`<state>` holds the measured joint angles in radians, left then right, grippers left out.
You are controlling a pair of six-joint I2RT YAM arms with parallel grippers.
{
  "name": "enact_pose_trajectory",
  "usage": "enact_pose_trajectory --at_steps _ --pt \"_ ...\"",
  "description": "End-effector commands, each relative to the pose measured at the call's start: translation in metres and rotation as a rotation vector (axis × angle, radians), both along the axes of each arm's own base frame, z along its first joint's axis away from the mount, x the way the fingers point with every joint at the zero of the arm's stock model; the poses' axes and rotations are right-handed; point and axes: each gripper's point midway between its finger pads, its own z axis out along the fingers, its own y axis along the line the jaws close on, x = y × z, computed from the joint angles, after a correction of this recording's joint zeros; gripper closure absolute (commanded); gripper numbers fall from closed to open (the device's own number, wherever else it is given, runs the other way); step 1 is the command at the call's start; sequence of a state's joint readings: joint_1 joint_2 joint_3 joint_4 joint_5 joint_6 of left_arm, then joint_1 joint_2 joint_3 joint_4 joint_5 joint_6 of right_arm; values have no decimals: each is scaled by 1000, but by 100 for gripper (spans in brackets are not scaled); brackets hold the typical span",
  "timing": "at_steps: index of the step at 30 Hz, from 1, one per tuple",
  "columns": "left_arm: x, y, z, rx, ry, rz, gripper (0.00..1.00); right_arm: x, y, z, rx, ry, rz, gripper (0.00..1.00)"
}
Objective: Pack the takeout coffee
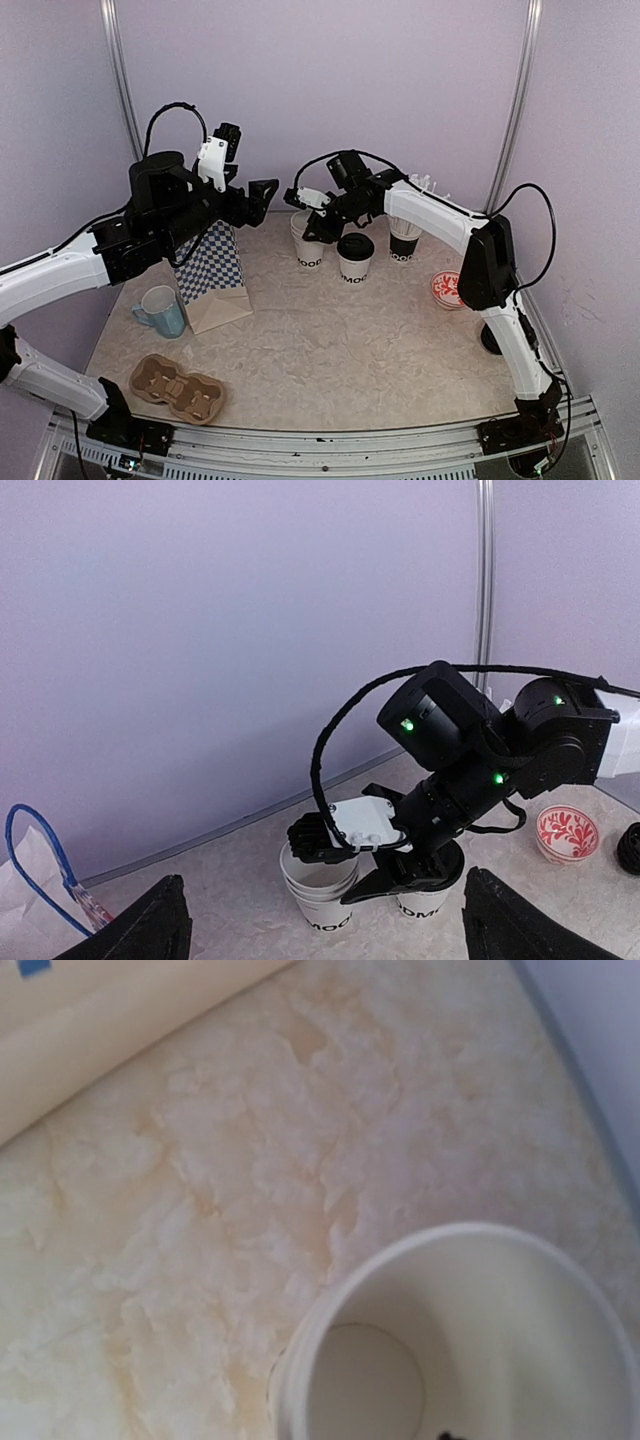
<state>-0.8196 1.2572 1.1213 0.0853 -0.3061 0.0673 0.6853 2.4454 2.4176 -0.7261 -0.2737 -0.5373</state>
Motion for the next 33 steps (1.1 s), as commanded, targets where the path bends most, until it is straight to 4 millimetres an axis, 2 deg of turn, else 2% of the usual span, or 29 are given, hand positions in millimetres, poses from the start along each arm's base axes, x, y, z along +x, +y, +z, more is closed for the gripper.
enact_pose_trajectory --at_steps 1,6,9,25,33 --pt "-4 4 23 -47 -30 -13 8 1 10 10 32 -27 15 53" --pt "-4 2 22 -48 -25 -19 8 -5 11 7 25 -12 42 67" --pt "-4 2 22 -48 -24 -23 8 -7 10 5 18 -3 49 71" --pt "-3 -2 19 -45 -10 -33 8 -2 7 -8 -18 -10 18 67" --pt "-3 -3 18 -41 -5 -39 8 -6 8 -14 -26 8 29 68"
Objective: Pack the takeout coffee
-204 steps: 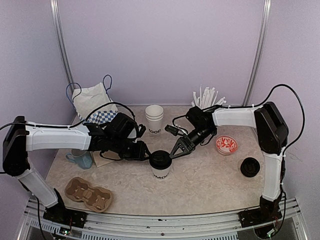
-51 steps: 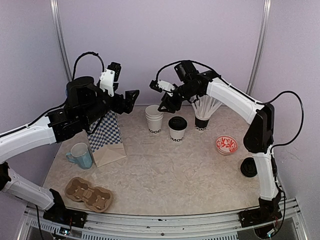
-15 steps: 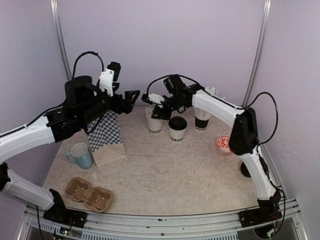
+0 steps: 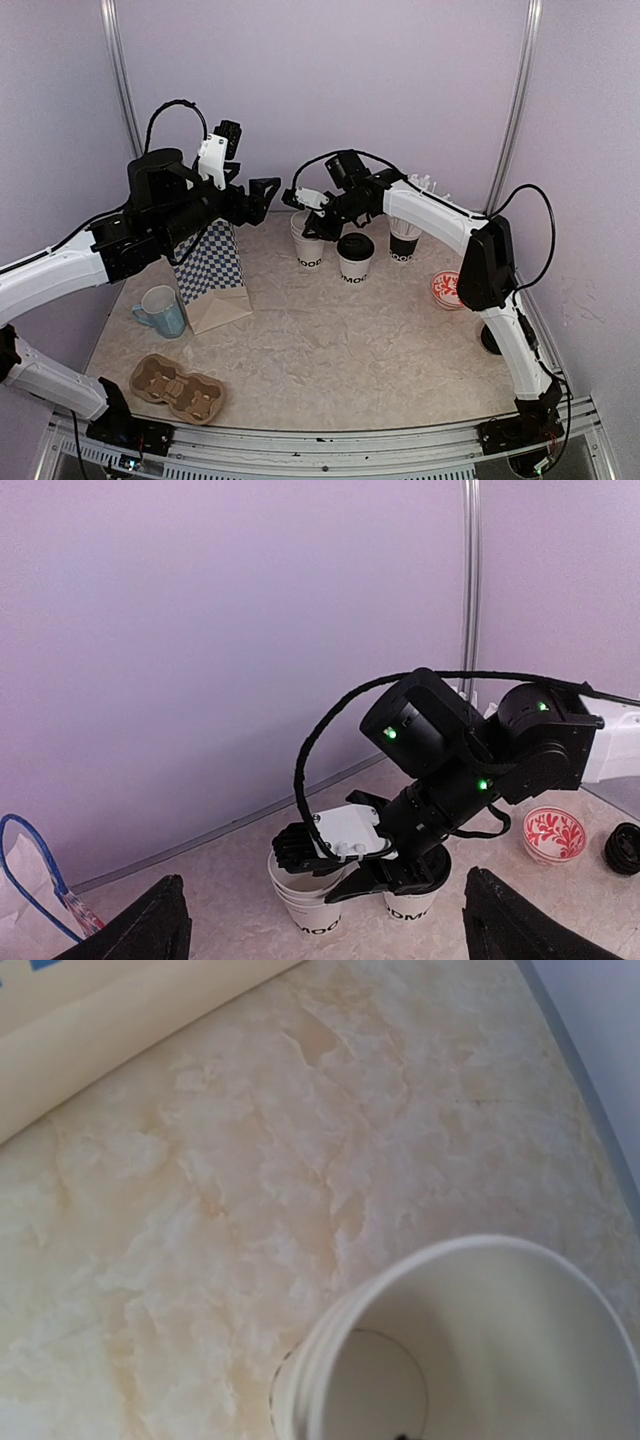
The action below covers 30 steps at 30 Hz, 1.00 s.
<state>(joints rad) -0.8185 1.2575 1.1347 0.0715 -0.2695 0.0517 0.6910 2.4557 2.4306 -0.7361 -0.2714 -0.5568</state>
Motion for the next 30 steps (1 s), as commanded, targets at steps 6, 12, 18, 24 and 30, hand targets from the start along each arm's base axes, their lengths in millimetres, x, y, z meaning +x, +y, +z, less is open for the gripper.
enact_pose_trajectory --at_steps 6,12,18,24,30 --pt "0 1 14 -25 -13 -6 8 -6 5 -15 -25 20 21 69" --pt "0 0 13 -23 -8 -10 8 -2 3 -25 -48 17 2 67" --pt "1 0 13 -22 -7 -9 8 -6 4 -28 -51 34 13 69" --pt "1 1 14 -28 -8 -10 8 -17 7 -24 -56 36 42 75" --pt "1 1 13 -27 -5 -13 8 -22 9 -24 -60 41 53 84"
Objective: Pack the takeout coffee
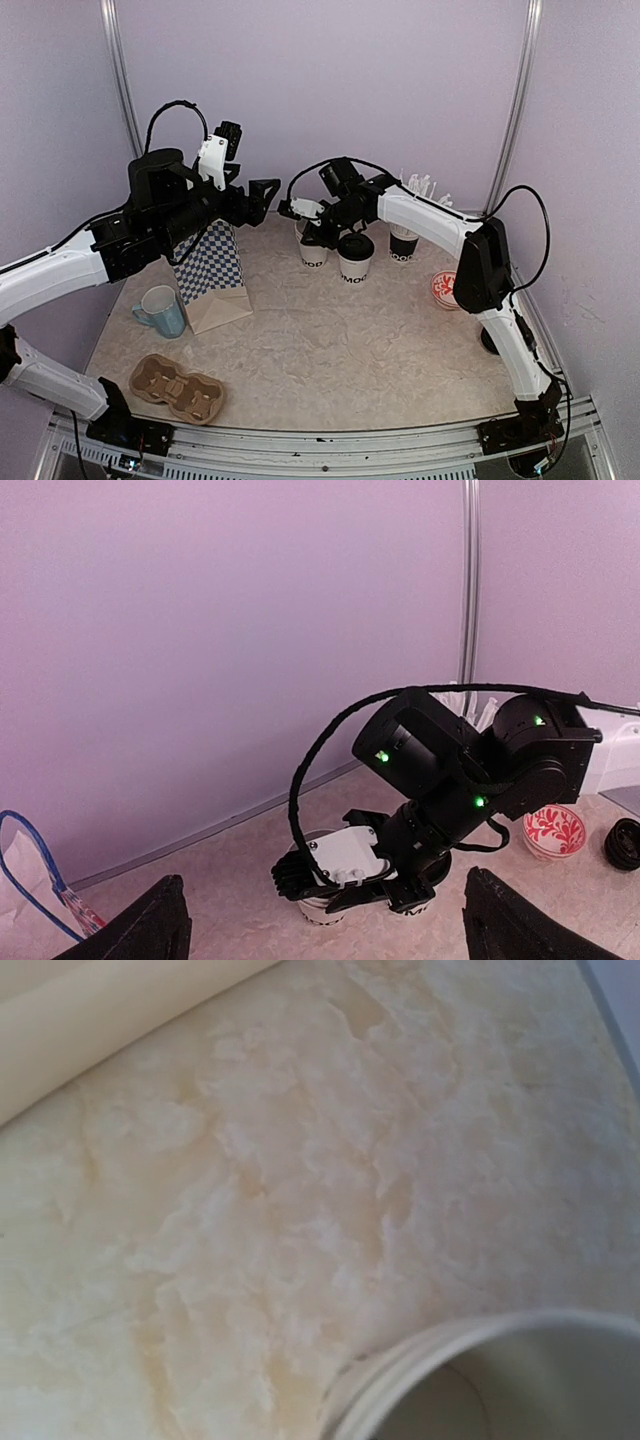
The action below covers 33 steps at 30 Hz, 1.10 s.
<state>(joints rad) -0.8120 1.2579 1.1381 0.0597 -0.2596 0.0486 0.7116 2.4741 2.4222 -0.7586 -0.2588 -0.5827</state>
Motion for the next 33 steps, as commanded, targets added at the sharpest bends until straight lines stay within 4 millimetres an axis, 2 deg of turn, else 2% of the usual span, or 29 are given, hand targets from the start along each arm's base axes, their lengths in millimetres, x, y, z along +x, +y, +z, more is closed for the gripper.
enact_pose_trajectory --at_steps 1,15,23,28,32,33 --pt "0 0 15 -30 -13 -11 8 -13 4 -5 -13 28 25 85" --pt "1 -2 13 -30 -7 -15 8 -18 5 -1 8 60 27 91" --pt "1 -3 13 -29 -5 -21 8 -24 7 12 40 75 34 92" --pt "1 -2 12 -27 -3 -17 8 -38 12 32 112 134 66 95" --pt "2 -3 11 -26 -1 -17 8 -43 11 26 77 135 61 96" --pt "2 -3 11 -26 -1 -17 8 -54 14 33 110 181 106 96"
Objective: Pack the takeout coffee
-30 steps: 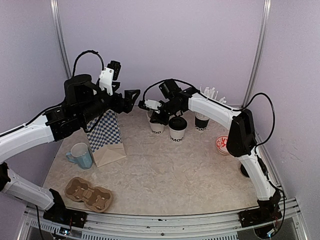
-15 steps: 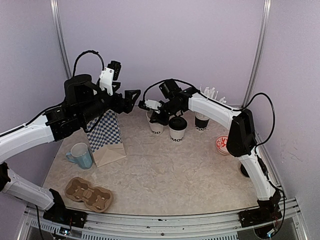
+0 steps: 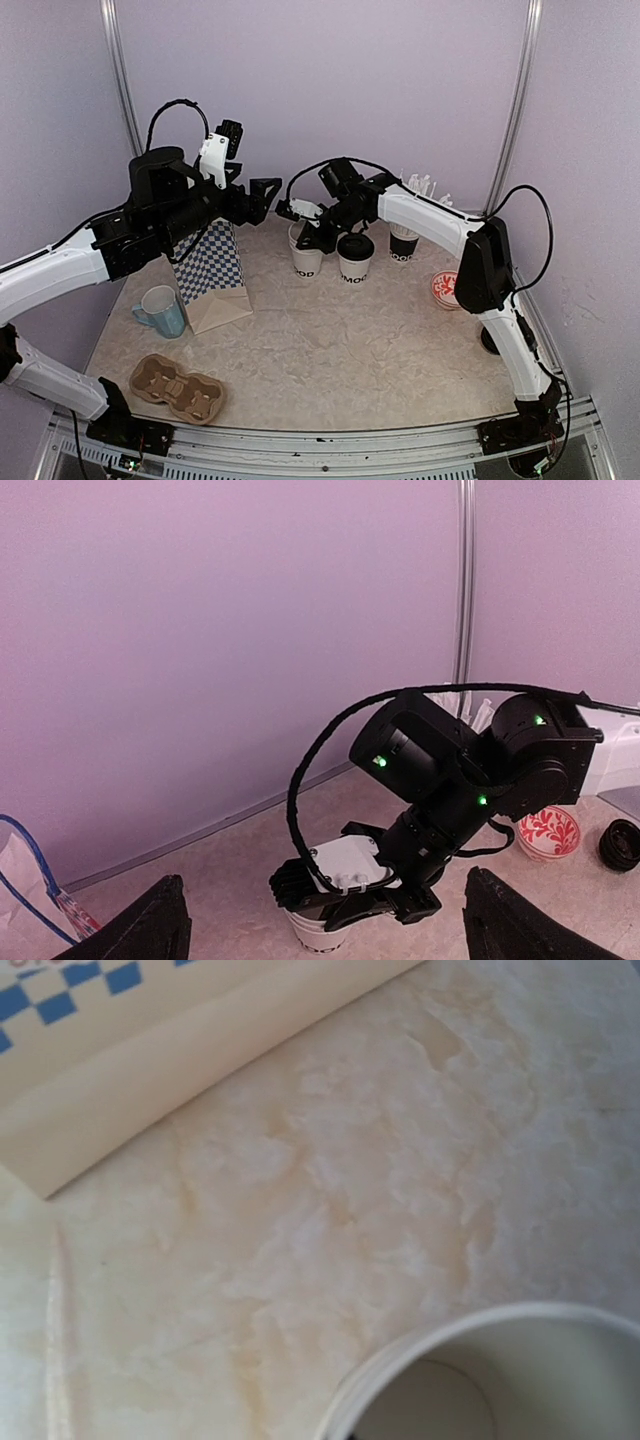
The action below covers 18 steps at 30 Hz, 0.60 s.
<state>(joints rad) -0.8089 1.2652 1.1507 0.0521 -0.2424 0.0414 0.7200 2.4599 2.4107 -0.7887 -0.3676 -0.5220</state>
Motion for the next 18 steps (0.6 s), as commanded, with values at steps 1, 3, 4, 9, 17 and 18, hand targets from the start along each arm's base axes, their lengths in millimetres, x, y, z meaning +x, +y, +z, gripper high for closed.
enact_pose_trajectory --at_steps 1,3,4,9,17,18 --pt "2 0 10 -21 -7 -2 8 -40 5 40 94 112 108 96" --pt "2 0 10 -21 -7 -1 8 -37 3 47 87 81 67 97" --pt "2 0 10 -20 -6 -2 8 -34 1 35 29 29 30 98" --pt "2 0 10 -19 -6 -3 8 -37 -2 49 66 67 34 100" --pt "2 -2 10 -12 3 -11 8 -52 -6 69 159 174 121 100" --pt "1 -2 10 -8 6 -10 8 -45 -9 69 154 157 83 100"
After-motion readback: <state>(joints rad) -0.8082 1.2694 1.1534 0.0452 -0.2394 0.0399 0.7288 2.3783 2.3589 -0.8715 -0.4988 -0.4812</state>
